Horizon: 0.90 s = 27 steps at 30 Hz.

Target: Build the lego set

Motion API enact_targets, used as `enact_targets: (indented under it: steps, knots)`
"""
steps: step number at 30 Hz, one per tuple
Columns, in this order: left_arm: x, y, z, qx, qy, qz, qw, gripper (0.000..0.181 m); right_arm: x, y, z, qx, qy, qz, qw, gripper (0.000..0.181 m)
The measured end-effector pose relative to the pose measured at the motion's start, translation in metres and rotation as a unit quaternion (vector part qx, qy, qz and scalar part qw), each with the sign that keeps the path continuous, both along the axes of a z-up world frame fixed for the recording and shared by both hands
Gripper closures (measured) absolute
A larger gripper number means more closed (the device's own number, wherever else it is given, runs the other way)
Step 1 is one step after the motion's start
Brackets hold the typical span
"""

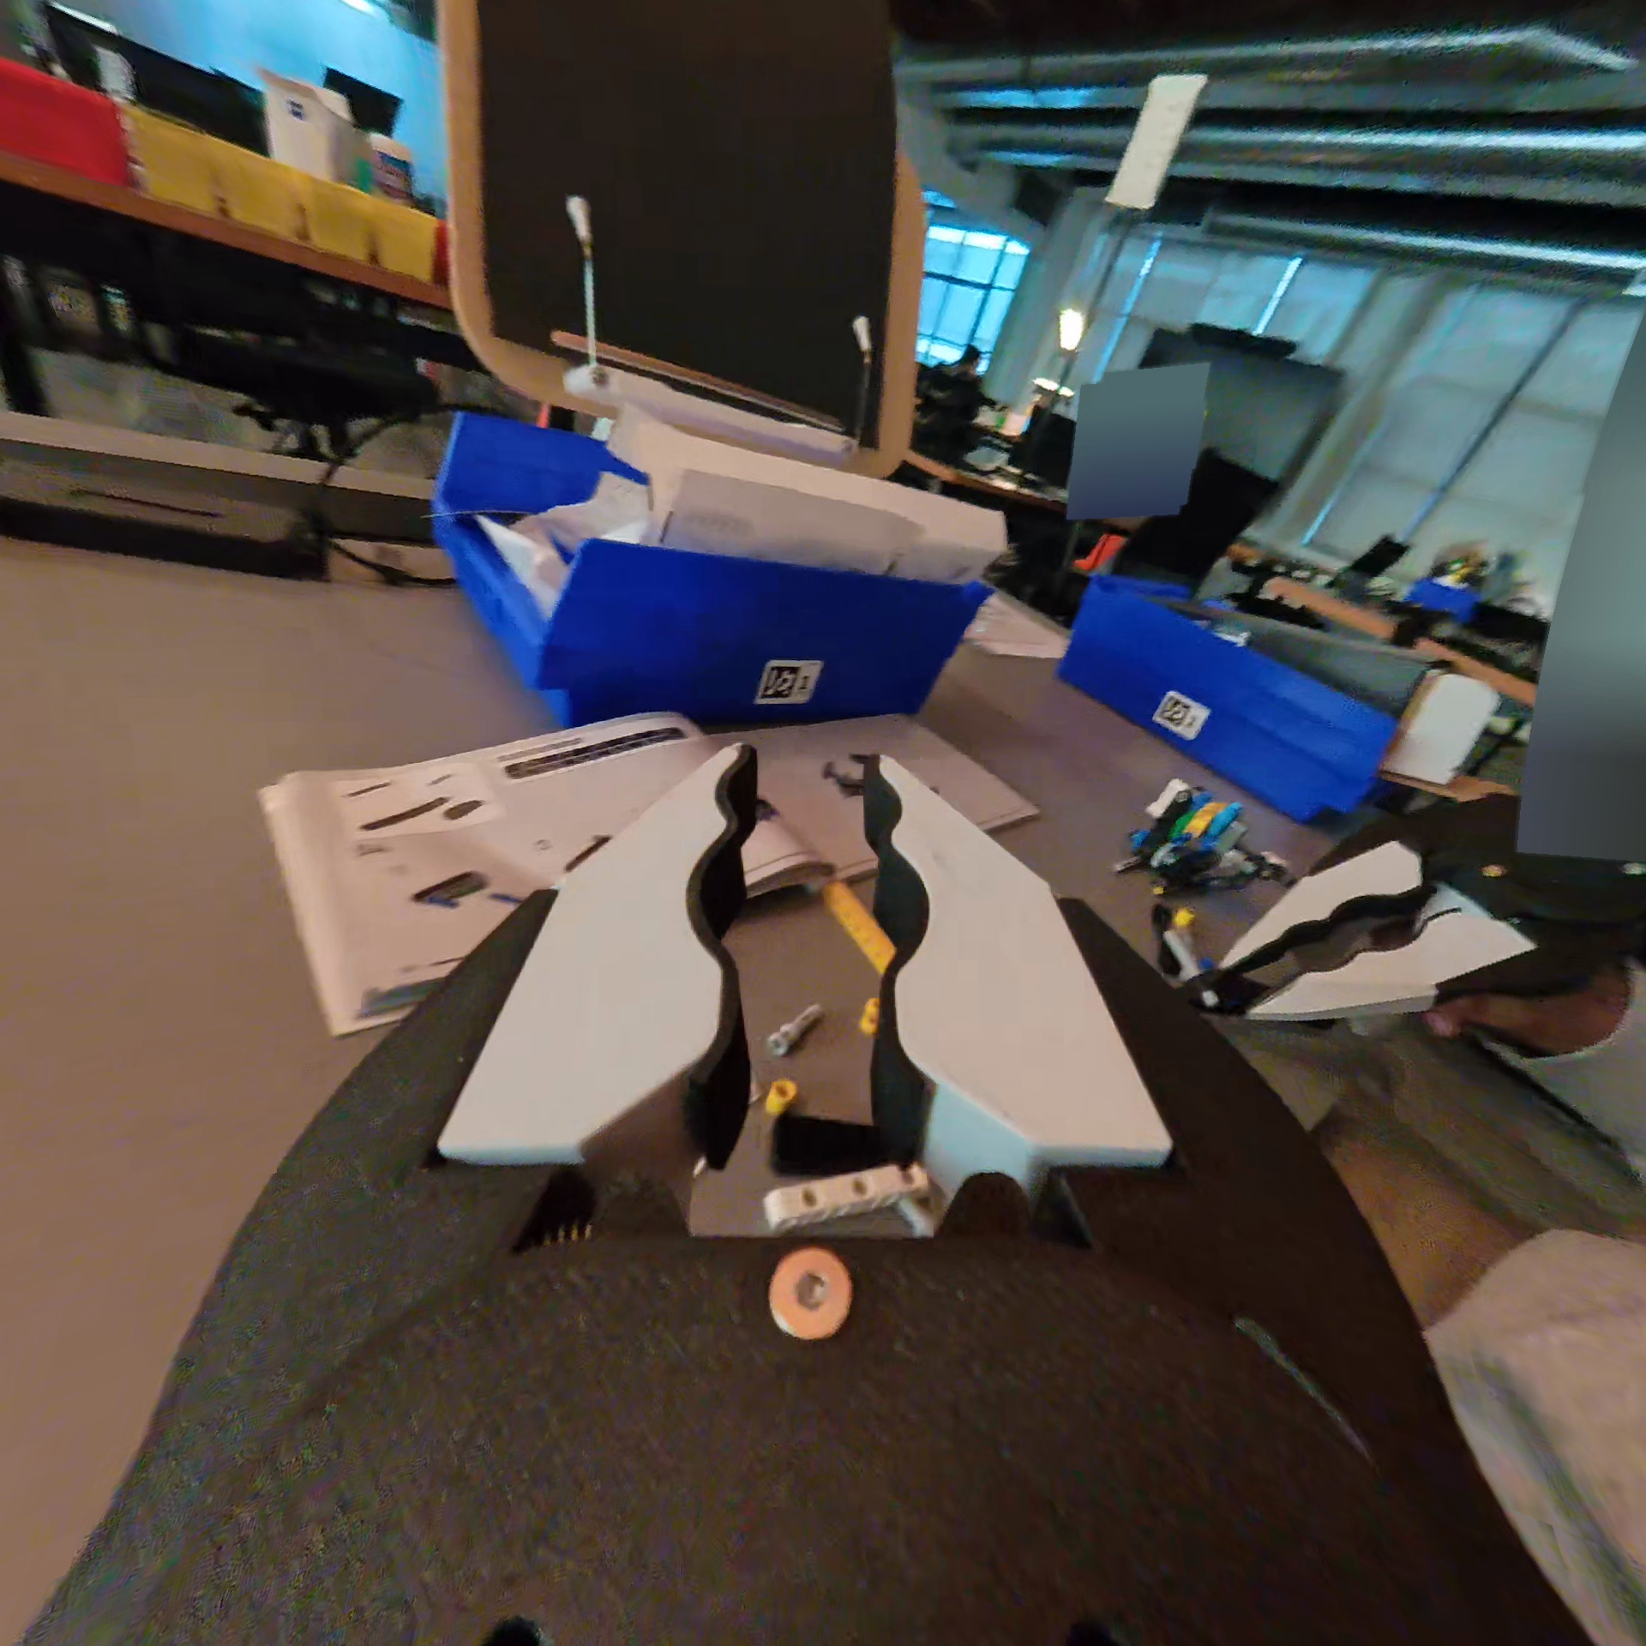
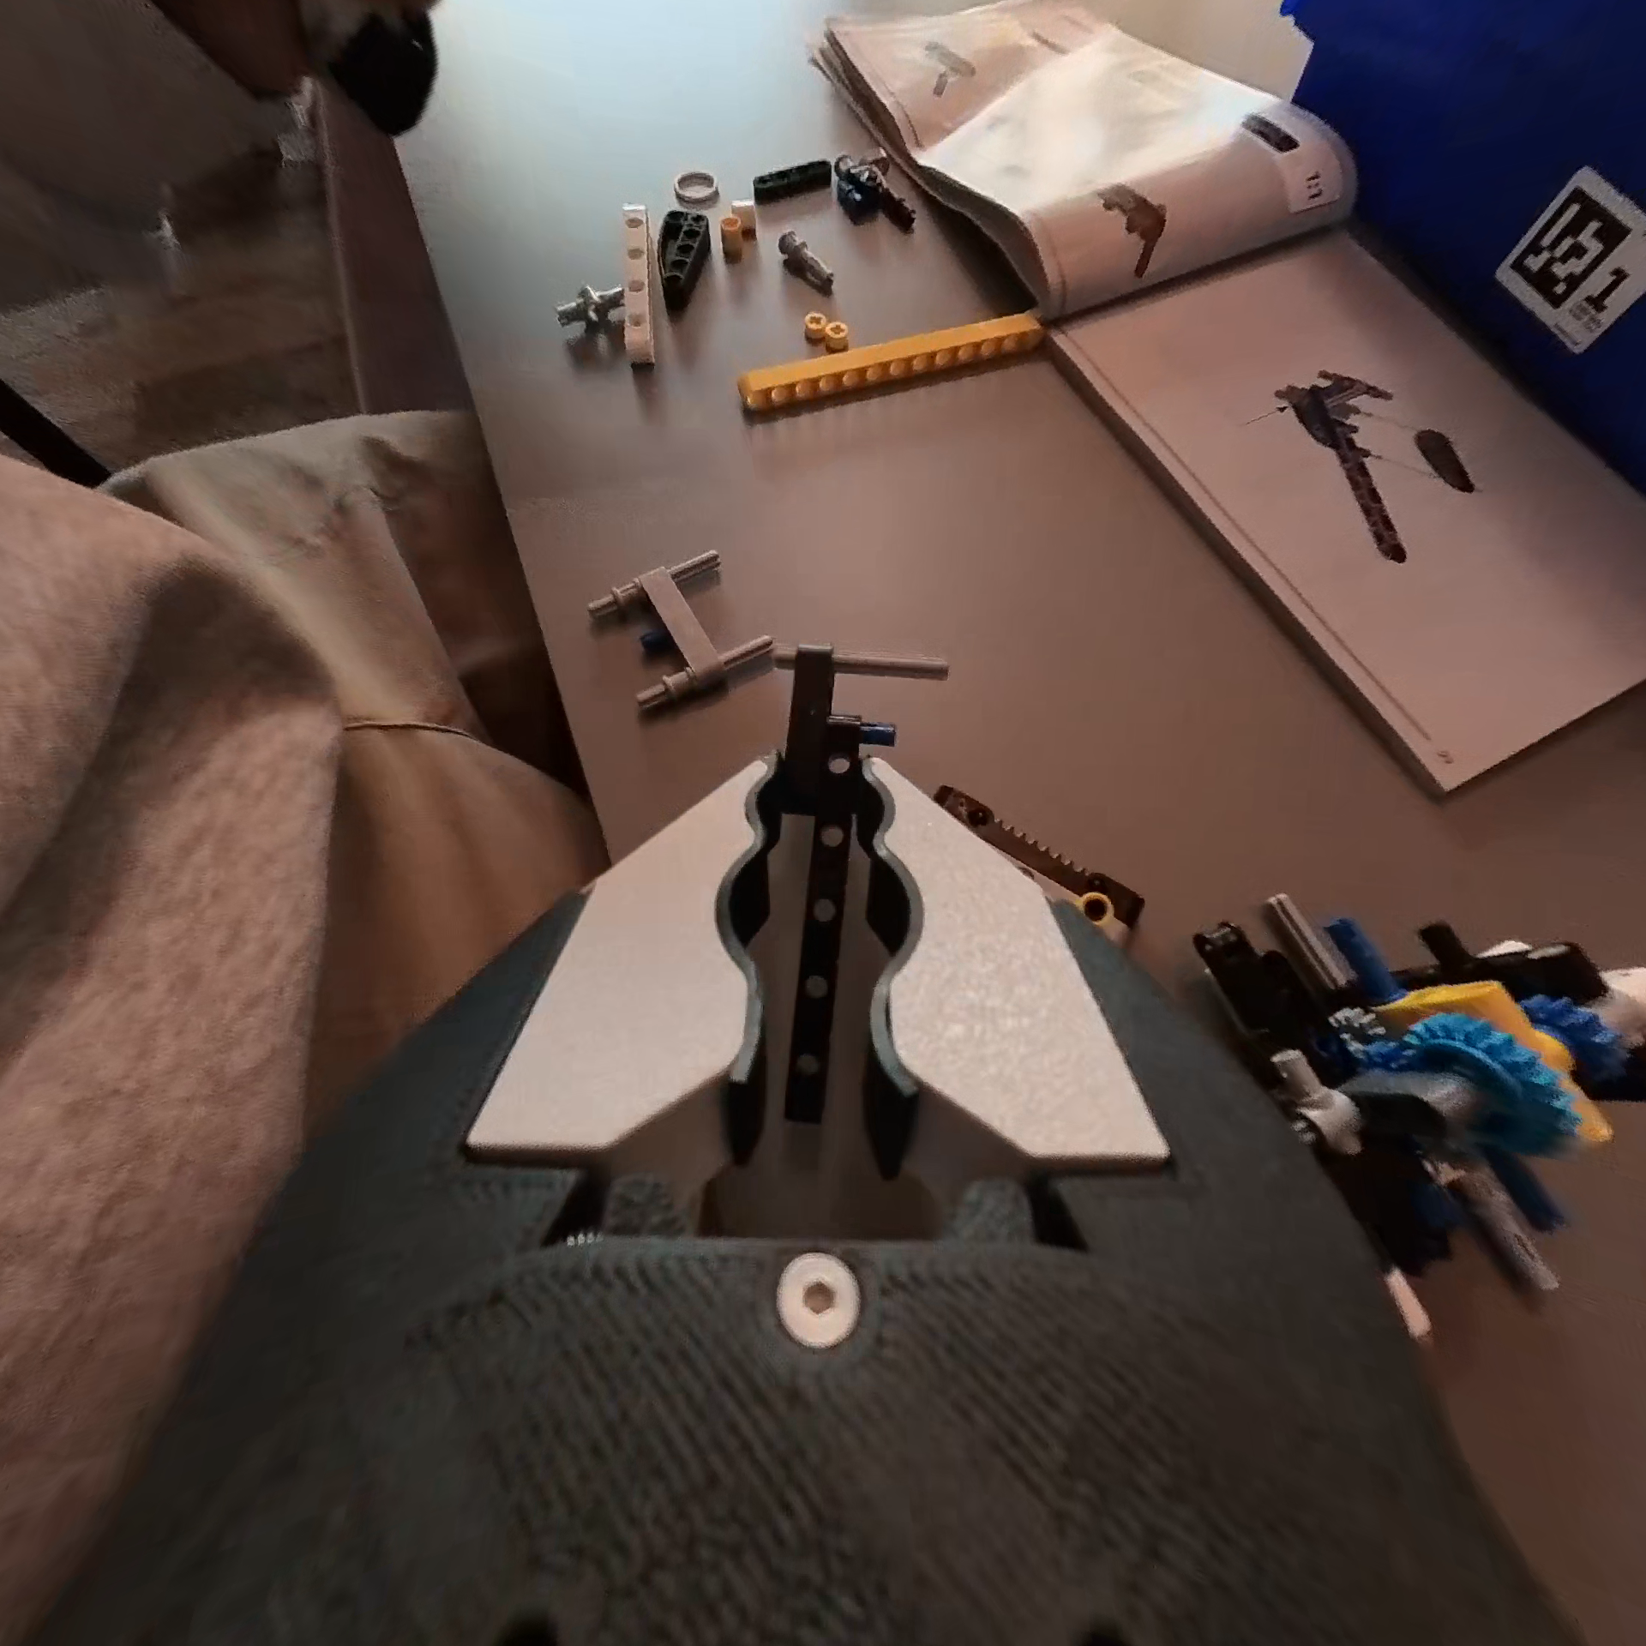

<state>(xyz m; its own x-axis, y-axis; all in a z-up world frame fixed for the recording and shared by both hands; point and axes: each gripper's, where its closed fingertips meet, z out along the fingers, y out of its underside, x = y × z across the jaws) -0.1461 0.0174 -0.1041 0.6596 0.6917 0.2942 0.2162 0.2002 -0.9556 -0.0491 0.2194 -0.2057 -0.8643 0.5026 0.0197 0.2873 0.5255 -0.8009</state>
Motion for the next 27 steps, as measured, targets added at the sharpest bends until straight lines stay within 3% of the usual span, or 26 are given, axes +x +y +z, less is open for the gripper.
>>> enact_targets:
  steps: [9, 27]
  knots:
    - [0.000, 0.015, -0.029, -0.110, 0.011, -0.013, 0.994, 0.167, -0.005, 0.000, -0.009, 0.017, 0.002, -0.006, 1.000, 0.165]
    - [0.004, 0.028, -0.035, -0.105, 0.001, -0.037, 0.994, 0.168, -0.006, 0.000, 0.000, -0.011, 0.018, -0.014, 1.000, 0.160]
